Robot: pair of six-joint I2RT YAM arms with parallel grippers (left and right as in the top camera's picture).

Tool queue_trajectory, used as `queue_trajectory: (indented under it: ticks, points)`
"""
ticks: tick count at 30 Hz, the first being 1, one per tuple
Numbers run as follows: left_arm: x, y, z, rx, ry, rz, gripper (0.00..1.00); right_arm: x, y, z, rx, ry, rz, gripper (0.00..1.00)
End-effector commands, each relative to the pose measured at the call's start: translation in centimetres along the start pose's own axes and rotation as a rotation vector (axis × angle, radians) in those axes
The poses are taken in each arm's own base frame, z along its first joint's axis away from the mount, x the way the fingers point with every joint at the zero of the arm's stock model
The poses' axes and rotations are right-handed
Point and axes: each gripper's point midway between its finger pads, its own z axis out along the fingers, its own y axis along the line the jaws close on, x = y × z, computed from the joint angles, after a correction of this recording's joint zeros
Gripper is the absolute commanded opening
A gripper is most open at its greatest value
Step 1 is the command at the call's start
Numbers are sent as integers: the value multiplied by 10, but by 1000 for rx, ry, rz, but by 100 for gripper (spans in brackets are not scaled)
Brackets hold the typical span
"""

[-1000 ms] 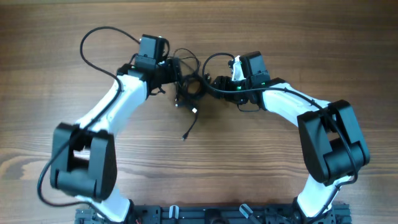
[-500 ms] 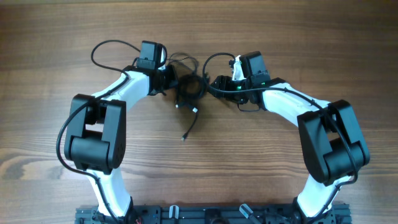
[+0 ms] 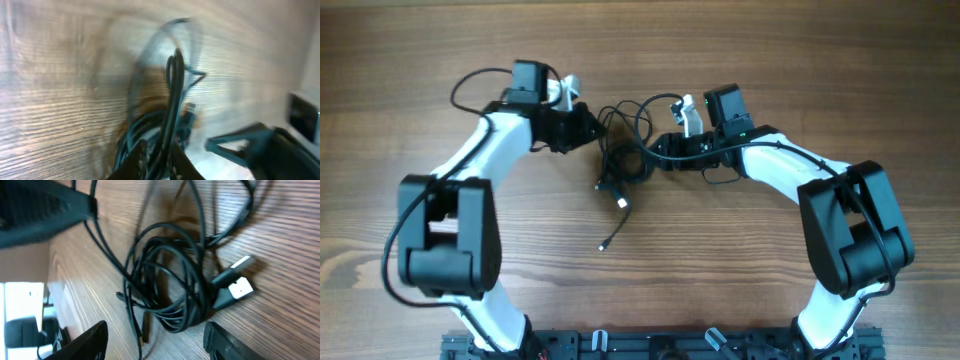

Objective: Untangle cables

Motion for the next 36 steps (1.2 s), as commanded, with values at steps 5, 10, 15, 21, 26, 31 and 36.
queue_trajectory:
  ticks: [5,10,15,21,26,31,36]
  points:
    - [20,10,-17,30,77,152,22,-6,11,7,-3,-18,-123,60]
    - [27,17,-14,-29,100,75,47,-12,6,7,36,-46,-134,58]
    - [38,24,2,-162,123,7,57,-30,-16,4,172,-132,-76,50]
    - [50,40,30,-332,136,-12,35,-32,-16,14,211,-149,-113,67]
    - [57,47,41,-347,163,-10,20,-21,-12,36,215,-123,-147,60]
    - [55,48,39,-348,158,-14,4,-4,-12,48,226,-78,-64,59]
    - [32,18,15,-166,119,-14,4,8,-12,54,267,-52,-40,41]
